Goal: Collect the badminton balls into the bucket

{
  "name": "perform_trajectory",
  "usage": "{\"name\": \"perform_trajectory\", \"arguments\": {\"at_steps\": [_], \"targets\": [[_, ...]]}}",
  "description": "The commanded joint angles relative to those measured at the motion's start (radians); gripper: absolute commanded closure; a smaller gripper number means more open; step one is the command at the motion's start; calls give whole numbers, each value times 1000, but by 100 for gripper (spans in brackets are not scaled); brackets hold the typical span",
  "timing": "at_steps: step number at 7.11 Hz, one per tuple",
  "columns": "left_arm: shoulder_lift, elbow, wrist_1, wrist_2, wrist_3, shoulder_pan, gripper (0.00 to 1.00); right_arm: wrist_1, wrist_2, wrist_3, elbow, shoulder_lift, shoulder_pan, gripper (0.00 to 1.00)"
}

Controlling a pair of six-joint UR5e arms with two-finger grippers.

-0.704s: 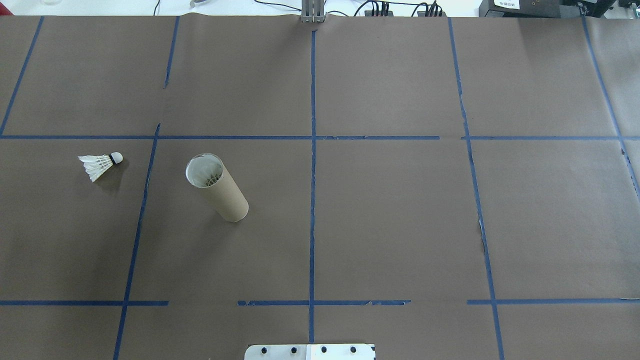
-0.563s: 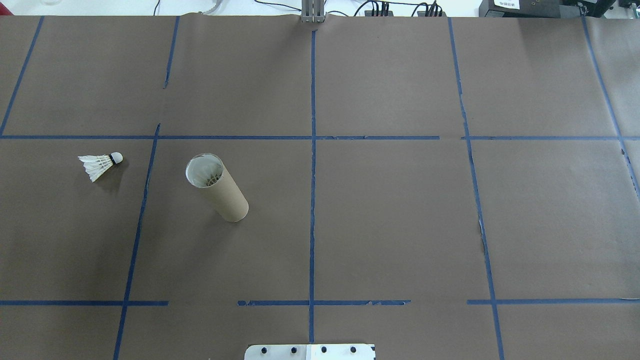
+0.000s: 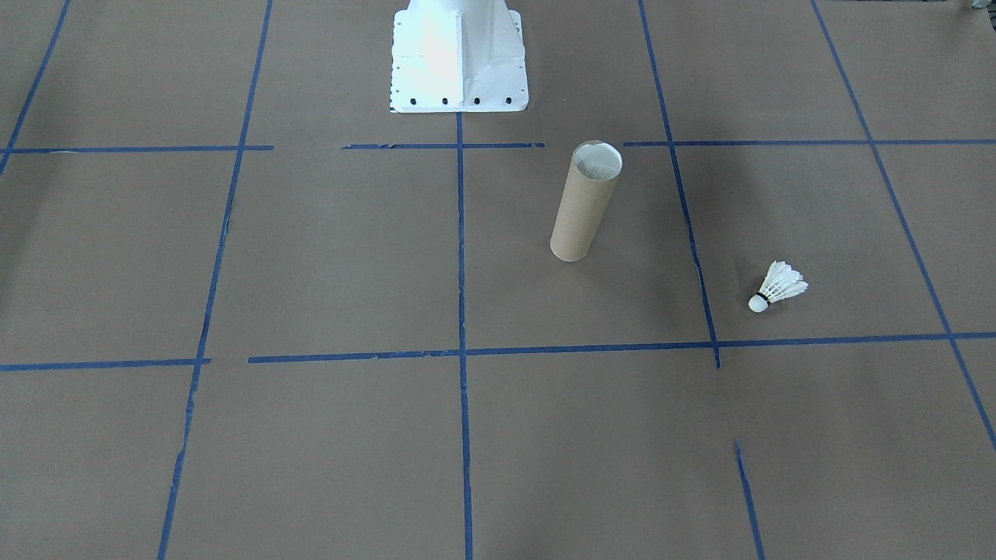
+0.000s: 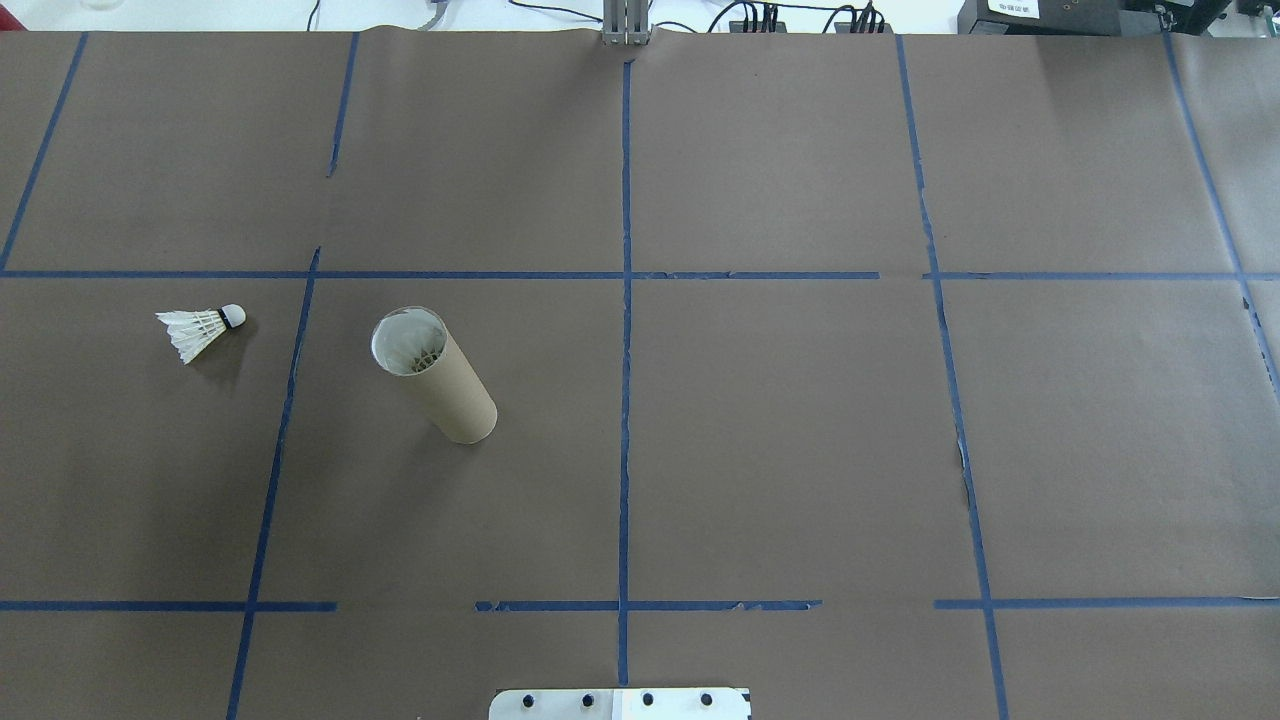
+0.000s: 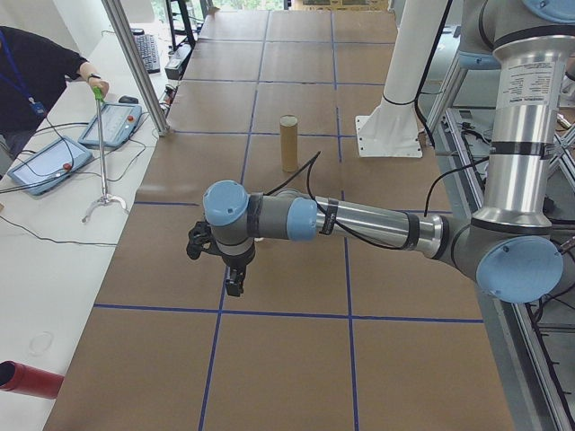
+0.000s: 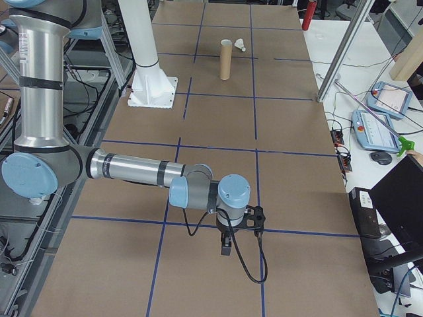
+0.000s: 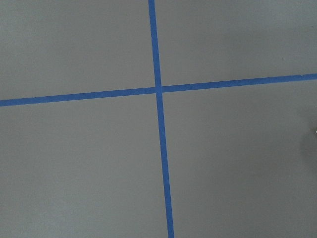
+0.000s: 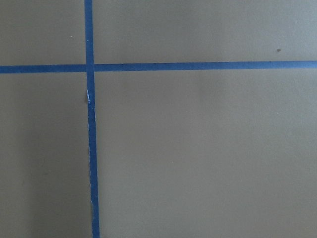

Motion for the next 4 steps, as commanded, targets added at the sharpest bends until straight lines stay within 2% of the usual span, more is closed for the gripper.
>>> {"name": "perform_trajectory", "arguments": {"at_steps": [1,2,4], "targets": [[-96,17,-16,70,1,-1,0,0,0,0,0,-1,0,0],[-95,28,-100,66,-108,0,0,0,0,0,0,0,0,0],[-61,109,-423,47,-471,12,0,0,0,0,0,0,0,0]]}}
